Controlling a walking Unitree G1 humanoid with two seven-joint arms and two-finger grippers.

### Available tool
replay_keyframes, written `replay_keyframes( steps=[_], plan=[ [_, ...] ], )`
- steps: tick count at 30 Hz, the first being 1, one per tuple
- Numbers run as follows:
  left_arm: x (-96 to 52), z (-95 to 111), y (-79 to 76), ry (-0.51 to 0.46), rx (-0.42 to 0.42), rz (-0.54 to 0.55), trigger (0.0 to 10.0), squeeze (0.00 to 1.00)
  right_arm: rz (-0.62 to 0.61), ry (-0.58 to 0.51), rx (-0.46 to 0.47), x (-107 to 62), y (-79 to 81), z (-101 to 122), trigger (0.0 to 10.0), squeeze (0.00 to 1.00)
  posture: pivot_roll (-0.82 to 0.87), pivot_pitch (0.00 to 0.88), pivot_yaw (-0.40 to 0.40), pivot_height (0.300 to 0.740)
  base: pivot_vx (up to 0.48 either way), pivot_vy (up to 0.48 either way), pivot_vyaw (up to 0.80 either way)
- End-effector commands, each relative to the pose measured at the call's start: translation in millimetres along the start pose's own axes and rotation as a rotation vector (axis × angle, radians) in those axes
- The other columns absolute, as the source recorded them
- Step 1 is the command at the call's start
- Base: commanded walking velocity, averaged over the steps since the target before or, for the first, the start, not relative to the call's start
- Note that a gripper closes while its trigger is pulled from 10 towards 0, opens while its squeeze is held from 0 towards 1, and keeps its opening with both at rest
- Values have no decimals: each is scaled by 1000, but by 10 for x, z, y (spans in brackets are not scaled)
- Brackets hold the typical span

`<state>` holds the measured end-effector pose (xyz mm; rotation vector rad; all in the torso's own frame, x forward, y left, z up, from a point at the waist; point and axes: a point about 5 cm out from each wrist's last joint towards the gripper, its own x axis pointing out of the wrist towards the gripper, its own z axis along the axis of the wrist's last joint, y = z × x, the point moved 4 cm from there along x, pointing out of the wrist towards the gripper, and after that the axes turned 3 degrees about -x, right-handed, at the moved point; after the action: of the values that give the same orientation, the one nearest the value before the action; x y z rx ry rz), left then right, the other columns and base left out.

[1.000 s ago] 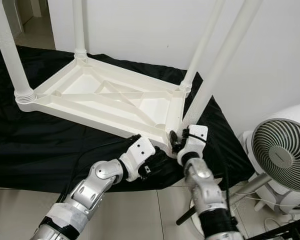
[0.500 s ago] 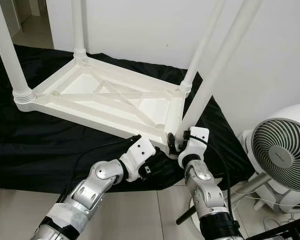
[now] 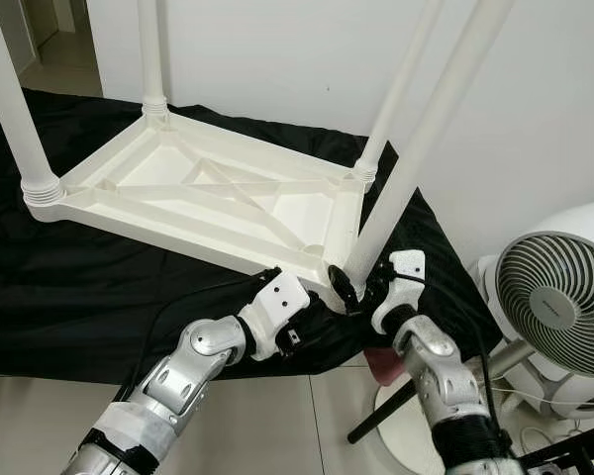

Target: Building children table

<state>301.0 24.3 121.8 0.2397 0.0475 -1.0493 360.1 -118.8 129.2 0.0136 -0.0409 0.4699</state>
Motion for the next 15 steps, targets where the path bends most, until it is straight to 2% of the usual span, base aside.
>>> replay_keyframes(
  steps=[1, 2, 10, 11, 12, 15],
  plan=[
    [31, 11, -140, 3, -2, -130, 10000, 0, 23, 8, -15, -10, -29, -36, 10000, 0, 93, 0, -162, 740, 0, 0, 0],
    [29, 13, -143, 2, 0, -131, 10000, 0, 56, 10, -36, 22, -30, -31, 10000, 0, 93, 0, -162, 740, 0, 0, 0],
    [29, 13, -143, 2, 0, -131, 10000, 0, 56, 10, -36, 22, -30, -31, 10000, 0, 93, 0, -162, 740, 0, 0, 0],
    [29, 14, -142, 2, 2, -130, 10000, 0, 88, 17, -58, 56, -20, -35, 10000, 0, 96, 0, -162, 740, 0, 0, 0],
    [25, 14, -136, 3, 3, -127, 10000, 0, 127, 38, -77, 101, 0, -60, 0, 0, 108, 0, -171, 740, 0, 0, 0],
    [9, 7, -118, 5, 3, -113, 10000, 0, 190, 98, -95, 139, 30, -165, 0, 0, 110, 0, -173, 740, 0, 0, 0]
  ],
)
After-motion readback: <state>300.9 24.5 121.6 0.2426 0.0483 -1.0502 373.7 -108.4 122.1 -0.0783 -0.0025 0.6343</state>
